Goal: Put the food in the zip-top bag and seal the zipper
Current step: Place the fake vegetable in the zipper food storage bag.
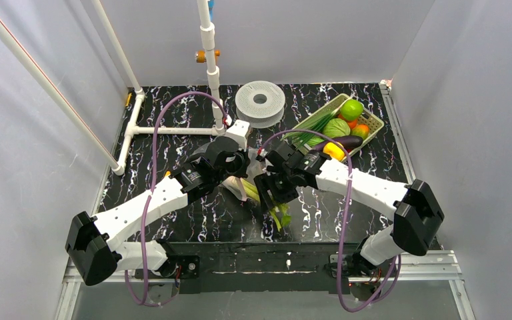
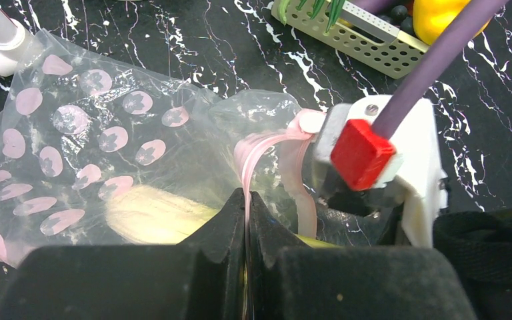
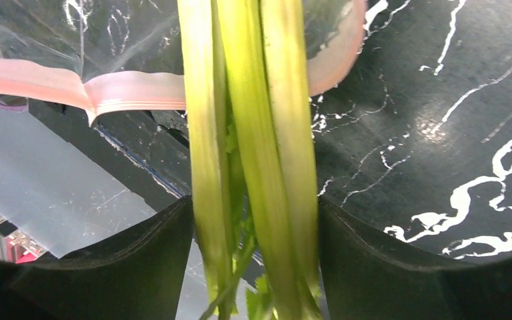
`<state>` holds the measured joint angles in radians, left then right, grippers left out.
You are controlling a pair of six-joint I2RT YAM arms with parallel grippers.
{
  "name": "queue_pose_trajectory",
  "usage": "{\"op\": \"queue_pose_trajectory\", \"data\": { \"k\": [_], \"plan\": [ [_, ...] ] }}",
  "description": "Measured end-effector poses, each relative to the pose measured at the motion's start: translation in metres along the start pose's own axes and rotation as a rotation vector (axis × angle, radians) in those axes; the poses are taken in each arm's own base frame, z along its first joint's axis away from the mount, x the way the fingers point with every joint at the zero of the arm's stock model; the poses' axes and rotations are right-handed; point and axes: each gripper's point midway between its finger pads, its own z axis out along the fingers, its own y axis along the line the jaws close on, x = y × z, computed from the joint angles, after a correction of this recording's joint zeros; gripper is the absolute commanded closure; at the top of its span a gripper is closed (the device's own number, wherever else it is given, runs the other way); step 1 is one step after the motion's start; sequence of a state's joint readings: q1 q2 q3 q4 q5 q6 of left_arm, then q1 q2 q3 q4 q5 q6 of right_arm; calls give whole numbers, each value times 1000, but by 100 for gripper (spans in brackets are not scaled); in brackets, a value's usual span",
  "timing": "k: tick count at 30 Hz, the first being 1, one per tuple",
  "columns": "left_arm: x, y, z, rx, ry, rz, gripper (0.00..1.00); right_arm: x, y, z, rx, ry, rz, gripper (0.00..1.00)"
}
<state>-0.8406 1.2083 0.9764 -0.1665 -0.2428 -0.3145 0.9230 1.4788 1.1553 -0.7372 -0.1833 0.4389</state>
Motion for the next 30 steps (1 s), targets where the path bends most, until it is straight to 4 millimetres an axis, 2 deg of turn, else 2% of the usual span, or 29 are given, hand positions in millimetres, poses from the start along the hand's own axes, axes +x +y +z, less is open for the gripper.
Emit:
{"op": "queue_pose_trajectory", "data": {
  "k": [2, 4, 5, 8, 13, 22, 30],
  "plan": [
    [0, 0, 0, 0, 0, 0, 100, 0, 3, 5, -17, 1, 1, 37],
    [0, 0, 0, 0, 0, 0, 100, -3, 7, 6, -33, -9, 2, 53],
    [0, 0, 0, 0, 0, 0, 100, -6, 9, 6, -39, -20, 6, 69],
    [0, 0, 0, -1, 0, 0, 100, -9, 11, 6, -41, -35, 20, 97],
    [0, 0, 0, 0, -1, 0, 100, -13, 13, -6, -32, -76, 67, 99],
    [-14, -3, -14, 25, -48, -19, 100, -36, 37, -54, -135, -286, 272, 99],
    [-17, -13, -19, 86, -54, -30, 100, -67, 35, -54, -104, -393, 379, 99]
  ]
}}
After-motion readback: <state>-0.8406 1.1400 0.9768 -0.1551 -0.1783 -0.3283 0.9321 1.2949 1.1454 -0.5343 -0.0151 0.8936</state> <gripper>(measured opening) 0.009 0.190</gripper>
